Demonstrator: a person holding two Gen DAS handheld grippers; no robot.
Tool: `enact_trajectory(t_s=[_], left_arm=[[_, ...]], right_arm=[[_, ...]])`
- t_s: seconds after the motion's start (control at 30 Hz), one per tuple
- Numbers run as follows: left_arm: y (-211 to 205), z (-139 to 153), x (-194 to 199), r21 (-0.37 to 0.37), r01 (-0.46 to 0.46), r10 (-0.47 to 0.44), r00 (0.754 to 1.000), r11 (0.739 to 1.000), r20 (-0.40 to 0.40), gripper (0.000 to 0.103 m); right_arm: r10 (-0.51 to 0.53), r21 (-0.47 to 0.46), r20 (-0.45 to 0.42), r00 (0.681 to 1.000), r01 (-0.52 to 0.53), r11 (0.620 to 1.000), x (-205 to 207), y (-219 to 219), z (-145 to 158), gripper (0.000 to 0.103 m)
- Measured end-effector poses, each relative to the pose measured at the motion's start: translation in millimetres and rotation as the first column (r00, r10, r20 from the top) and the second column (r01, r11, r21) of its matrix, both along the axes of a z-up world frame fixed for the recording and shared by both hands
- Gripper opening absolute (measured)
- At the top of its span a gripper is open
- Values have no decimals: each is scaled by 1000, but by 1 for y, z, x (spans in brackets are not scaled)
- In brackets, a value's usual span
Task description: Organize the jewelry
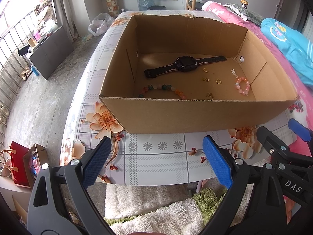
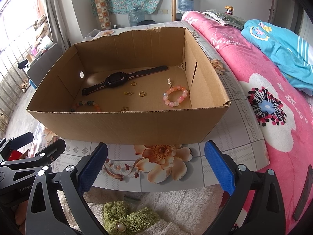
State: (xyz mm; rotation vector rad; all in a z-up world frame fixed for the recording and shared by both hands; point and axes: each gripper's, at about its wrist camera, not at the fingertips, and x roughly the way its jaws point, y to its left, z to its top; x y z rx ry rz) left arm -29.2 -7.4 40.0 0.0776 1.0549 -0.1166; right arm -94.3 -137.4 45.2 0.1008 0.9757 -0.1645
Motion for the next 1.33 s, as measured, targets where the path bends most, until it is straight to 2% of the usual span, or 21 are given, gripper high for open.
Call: enact_trajectory(t_s=[1.33], left_arm=[[0, 2, 0, 3, -1, 1, 1000, 1000, -4, 91]], right_arm=[[4, 15, 0, 1000, -4, 1000, 3, 1, -1, 97]])
